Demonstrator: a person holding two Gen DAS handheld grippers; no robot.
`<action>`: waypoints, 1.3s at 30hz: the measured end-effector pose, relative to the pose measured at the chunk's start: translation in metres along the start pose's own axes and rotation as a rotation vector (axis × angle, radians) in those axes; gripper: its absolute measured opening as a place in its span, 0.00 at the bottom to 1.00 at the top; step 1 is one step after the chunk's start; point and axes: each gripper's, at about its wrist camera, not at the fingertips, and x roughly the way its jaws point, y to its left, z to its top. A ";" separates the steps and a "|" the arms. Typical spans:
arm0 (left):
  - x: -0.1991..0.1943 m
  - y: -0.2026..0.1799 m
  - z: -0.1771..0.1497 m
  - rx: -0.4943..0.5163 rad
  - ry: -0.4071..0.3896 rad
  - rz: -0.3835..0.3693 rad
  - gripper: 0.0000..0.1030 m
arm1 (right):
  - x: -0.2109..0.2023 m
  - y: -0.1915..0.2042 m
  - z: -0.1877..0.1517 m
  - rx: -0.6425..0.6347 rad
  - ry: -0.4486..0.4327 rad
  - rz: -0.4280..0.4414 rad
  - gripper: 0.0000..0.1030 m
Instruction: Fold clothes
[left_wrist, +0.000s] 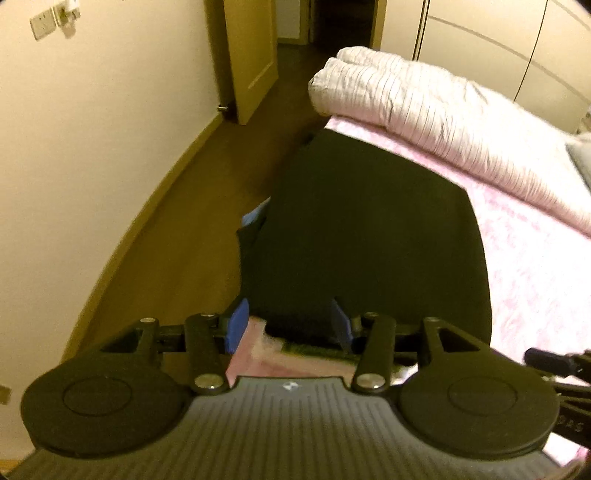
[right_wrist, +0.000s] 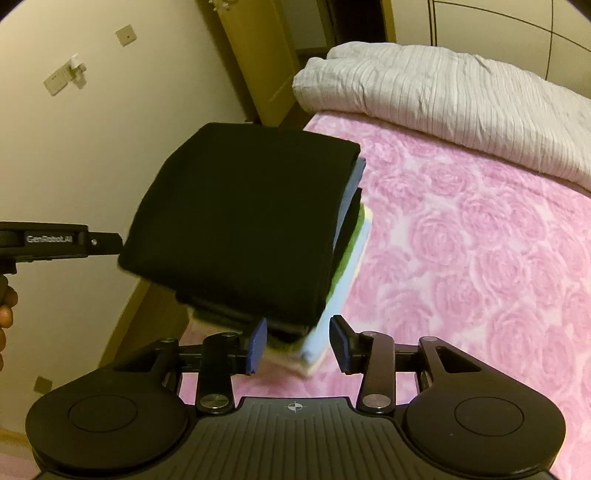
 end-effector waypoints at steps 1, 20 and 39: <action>-0.006 -0.003 -0.004 0.010 -0.003 0.013 0.44 | -0.006 0.002 -0.002 -0.009 -0.005 0.000 0.41; -0.046 -0.016 -0.047 -0.008 -0.023 0.029 0.46 | -0.038 0.019 -0.029 -0.121 -0.047 0.000 0.43; -0.036 -0.033 -0.069 0.000 0.034 0.006 0.46 | -0.045 0.010 -0.042 -0.109 -0.010 0.012 0.43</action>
